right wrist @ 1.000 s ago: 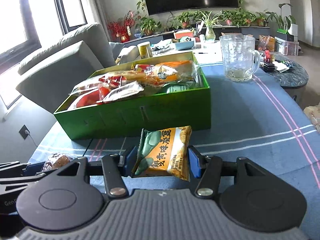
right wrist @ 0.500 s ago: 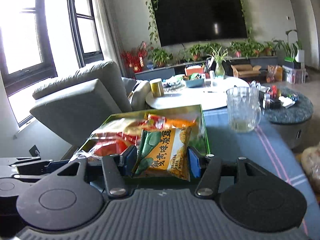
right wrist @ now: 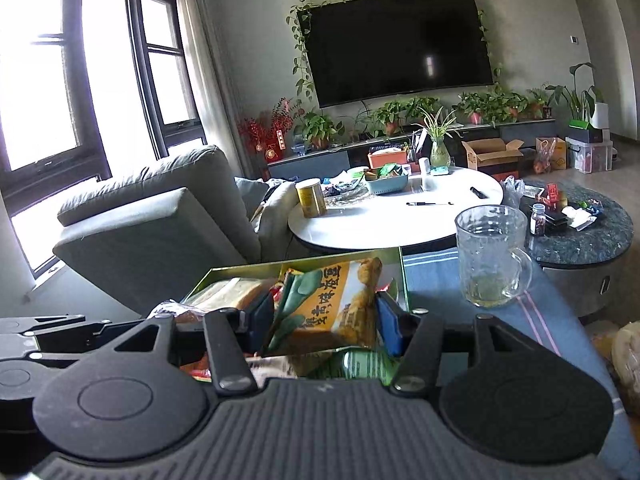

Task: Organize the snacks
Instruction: 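Lower both packets into the green box and open both grippers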

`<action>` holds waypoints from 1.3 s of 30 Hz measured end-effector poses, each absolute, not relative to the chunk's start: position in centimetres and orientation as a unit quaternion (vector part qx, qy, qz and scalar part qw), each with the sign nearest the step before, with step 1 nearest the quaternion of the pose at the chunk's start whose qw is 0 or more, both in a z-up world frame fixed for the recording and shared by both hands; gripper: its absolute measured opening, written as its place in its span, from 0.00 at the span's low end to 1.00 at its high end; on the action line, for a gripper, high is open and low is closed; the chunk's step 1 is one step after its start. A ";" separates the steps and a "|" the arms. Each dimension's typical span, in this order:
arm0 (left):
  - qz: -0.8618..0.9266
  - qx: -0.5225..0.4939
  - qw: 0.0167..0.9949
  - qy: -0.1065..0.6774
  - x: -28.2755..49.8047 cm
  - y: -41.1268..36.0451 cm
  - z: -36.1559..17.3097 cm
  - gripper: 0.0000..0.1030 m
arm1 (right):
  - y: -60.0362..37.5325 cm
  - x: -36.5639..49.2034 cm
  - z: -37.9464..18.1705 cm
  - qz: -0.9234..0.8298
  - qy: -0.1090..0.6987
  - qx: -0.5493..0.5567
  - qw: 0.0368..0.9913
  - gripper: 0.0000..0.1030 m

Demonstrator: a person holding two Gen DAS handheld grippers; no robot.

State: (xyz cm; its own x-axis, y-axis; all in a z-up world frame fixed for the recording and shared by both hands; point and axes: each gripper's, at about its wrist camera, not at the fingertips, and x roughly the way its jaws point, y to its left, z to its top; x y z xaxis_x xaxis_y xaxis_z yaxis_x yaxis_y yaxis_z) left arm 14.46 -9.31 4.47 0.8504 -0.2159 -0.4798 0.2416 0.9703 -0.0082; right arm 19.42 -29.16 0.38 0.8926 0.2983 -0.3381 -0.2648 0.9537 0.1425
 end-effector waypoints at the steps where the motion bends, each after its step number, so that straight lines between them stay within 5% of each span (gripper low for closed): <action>1: -0.119 0.026 0.962 0.246 14.9 -9.4 4.5 0.35 | -29.1 19.8 0.4 0.145 0.180 0.047 0.972 0.61; 25: -0.100 0.008 0.960 0.260 19.5 -8.4 3.3 0.35 | -30.6 22.7 0.4 0.123 0.188 0.066 0.972 0.61; 39: -0.091 0.012 0.958 0.271 21.5 -8.7 2.9 0.37 | -32.0 19.4 -2.7 0.096 0.250 -0.083 0.960 0.63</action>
State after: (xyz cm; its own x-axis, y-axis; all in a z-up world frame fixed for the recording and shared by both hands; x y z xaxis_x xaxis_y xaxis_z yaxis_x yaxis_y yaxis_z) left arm 21.50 -8.67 2.87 0.8370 -0.1670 -0.5211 0.1801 0.9833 -0.0258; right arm 19.44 -31.96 -2.69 0.8571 0.1422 -0.4951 -0.2252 0.9679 -0.1117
